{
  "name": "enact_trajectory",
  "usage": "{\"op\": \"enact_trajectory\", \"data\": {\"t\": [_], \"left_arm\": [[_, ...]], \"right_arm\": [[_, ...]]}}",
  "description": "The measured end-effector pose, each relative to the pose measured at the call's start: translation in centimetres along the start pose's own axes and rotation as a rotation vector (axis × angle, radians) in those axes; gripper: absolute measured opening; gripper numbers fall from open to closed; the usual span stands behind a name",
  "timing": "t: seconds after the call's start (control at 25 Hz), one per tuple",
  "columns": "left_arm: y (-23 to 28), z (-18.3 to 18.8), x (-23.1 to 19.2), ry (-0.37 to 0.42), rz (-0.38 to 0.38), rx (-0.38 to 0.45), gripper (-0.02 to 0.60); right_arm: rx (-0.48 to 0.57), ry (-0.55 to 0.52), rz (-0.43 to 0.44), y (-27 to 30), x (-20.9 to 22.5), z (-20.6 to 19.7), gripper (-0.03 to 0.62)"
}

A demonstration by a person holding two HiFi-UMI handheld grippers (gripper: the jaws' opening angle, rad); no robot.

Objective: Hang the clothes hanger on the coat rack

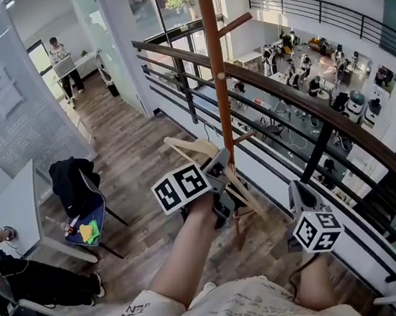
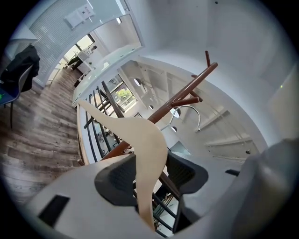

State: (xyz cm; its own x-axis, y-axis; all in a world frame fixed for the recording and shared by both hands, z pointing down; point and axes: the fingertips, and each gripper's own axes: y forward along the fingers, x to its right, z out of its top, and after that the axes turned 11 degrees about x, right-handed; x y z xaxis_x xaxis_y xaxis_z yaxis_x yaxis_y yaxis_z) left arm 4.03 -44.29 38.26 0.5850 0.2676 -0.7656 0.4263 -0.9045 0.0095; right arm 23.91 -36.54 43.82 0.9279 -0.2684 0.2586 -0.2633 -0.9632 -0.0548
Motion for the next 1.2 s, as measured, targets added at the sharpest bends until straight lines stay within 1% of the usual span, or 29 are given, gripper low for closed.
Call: {"op": "enact_trajectory", "data": {"t": [0.16, 0.24, 0.36, 0.52, 0.76, 0.96, 1.08, 1.2], "left_arm": [[0.7, 0.9, 2.1, 0.023, -0.004, 0.037, 0.212], [0.9, 1.7, 2.9, 0.047, -0.011, 0.05, 0.212], [1.6, 3.2, 3.5, 0.079, -0.014, 0.07, 0.212], [3.0, 4.9, 4.1, 0.072, -0.021, 0.081, 0.212], [5.4, 5.4, 5.9, 0.103, -0.028, 0.074, 0.212], [6.9, 6.0, 7.1, 0.137, -0.033, 0.065, 0.212], [7.7, 6.4, 7.2, 0.166, -0.02, 0.061, 0.212], [8.2, 6.8, 6.7, 0.169, -0.005, 0.059, 0.212]], "right_arm": [[0.003, 0.004, -0.003, -0.5, 1.6, 0.5, 0.0], [0.003, 0.008, -0.002, -0.7, 2.0, 0.6, 0.0], [0.001, 0.039, 0.009, -0.7, 2.3, 0.5, 0.0], [0.004, 0.063, 0.013, -0.6, 2.6, 0.5, 0.0], [0.004, 0.078, 0.025, -0.9, 2.8, 0.4, 0.0], [0.002, 0.068, 0.019, -1.1, 2.7, 0.3, 0.0], [-0.002, 0.054, 0.014, -1.1, 2.6, 0.3, 0.0], [-0.007, 0.047, 0.009, -1.1, 2.5, 0.2, 0.0]]}}
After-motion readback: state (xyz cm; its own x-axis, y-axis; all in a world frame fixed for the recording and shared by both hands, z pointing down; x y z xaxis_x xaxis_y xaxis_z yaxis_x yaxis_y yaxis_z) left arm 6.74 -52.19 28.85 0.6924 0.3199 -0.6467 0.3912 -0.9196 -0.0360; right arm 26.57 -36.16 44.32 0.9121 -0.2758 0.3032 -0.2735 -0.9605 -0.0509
